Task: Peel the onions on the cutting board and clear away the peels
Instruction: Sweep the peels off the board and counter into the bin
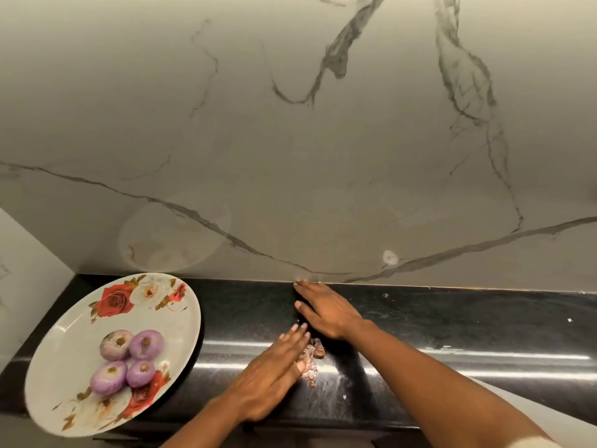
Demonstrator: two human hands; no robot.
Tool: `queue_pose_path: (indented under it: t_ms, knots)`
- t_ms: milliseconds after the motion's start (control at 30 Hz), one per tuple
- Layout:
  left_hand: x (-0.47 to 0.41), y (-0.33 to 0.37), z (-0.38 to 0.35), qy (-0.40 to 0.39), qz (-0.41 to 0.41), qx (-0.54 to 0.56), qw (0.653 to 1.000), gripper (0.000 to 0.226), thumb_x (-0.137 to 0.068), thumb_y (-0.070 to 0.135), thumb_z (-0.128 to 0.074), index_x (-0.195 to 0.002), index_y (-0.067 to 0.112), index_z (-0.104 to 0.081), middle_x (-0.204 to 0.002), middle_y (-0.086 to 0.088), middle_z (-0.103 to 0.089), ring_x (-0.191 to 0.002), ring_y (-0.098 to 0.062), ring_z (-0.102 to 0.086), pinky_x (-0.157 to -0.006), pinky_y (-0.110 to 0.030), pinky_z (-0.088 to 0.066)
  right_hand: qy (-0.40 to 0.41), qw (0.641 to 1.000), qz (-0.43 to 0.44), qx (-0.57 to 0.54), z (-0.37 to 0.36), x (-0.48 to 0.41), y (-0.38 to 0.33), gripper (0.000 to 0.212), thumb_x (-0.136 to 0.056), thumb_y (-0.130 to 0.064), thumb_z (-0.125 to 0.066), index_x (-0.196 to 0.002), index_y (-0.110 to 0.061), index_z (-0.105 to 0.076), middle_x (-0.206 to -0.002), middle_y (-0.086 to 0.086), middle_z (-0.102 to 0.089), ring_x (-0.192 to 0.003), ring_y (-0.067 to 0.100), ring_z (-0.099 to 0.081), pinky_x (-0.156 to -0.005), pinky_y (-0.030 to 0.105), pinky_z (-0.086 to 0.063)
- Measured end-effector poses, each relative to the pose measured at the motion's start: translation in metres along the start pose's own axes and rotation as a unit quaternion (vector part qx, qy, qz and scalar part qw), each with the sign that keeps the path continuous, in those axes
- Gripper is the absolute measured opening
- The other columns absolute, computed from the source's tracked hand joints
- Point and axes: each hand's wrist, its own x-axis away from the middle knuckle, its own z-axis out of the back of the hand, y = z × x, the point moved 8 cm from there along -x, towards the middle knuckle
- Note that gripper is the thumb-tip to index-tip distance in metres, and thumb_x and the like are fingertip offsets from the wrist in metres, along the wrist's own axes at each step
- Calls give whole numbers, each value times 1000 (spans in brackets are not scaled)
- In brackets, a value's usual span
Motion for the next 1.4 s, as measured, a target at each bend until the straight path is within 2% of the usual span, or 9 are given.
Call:
queue_pose_path:
  t_ms: [200,367,467,667,833,967,1100,1233,1400]
  knots:
    - [6,-43,41,183,86,79,976,59,-109,50,-27,-164,37,-15,-172,25,-5,-157,10,3,-132,-31,-4,-31,998,59,0,-22,39,-29,63,-113,-50,-25,-169,-20,-20,-176,0,-18,-163,11,-11,-134,36,-7]
    - [-23,-54,40,96,95,-12,991,61,-111,53,-23,-166,33,-5,-173,20,6,-154,10,16,-131,-28,7,-74,992,72,-72,-27,112,-42,58,-113,-49,-30,-168,-32,-22,-173,-12,-22,-158,1,-18,-128,20,-10]
    - [-36,-42,23,20,80,-80,993,68,-108,62,-12,-166,31,3,-172,17,14,-157,1,21,-130,-32,12,-20,994,11,-105,-11,119,-6,59,-110,-51,-36,-166,-38,-25,-172,-14,-27,-157,4,-26,-129,33,-26]
    - [-16,10,-21,-25,-3,-139,990,63,-111,58,-10,-166,30,7,-172,17,19,-153,6,29,-130,-38,13,37,991,-122,-48,-4,103,78,84,-100,-78,-13,-169,-31,-7,-175,-12,4,-162,4,10,-134,44,-5]
    - [15,15,-10,41,27,136,989,56,-112,56,-22,-164,46,-6,-170,34,6,-156,9,10,-129,-29,2,5,997,-74,32,-26,99,31,79,-105,-72,-6,-168,-26,8,-174,-9,16,-158,1,24,-133,40,6]
    - [54,-13,10,215,124,331,910,57,-105,53,-32,-160,44,-26,-166,37,-19,-156,11,-11,-131,-32,-7,-17,999,-11,26,-44,101,-21,75,-108,-68,-7,-168,-26,8,-175,-9,14,-158,-1,23,-133,37,6]
    - [84,-21,5,254,154,419,858,59,-99,60,-40,-155,41,-42,-159,33,-40,-149,12,-30,-130,-35,-18,-25,999,19,17,-58,103,-57,75,-109,-68,-9,-169,-25,5,-176,-7,10,-159,0,20,-133,37,4]
    - [80,-16,-4,239,170,316,902,57,-102,61,-35,-156,45,-36,-164,32,-30,-152,14,-20,-131,-34,-16,-41,997,61,11,-71,109,-89,72,-111,-61,-14,-169,-23,6,-177,-6,9,-159,1,20,-133,36,6]
    - [63,-13,-16,124,194,-59,971,68,-105,61,0,-165,29,6,-172,15,18,-152,4,31,-131,-36,13,-10,999,42,-28,-50,125,-71,76,-110,-67,-21,-167,-30,13,-175,-10,17,-157,-2,23,-133,35,8]
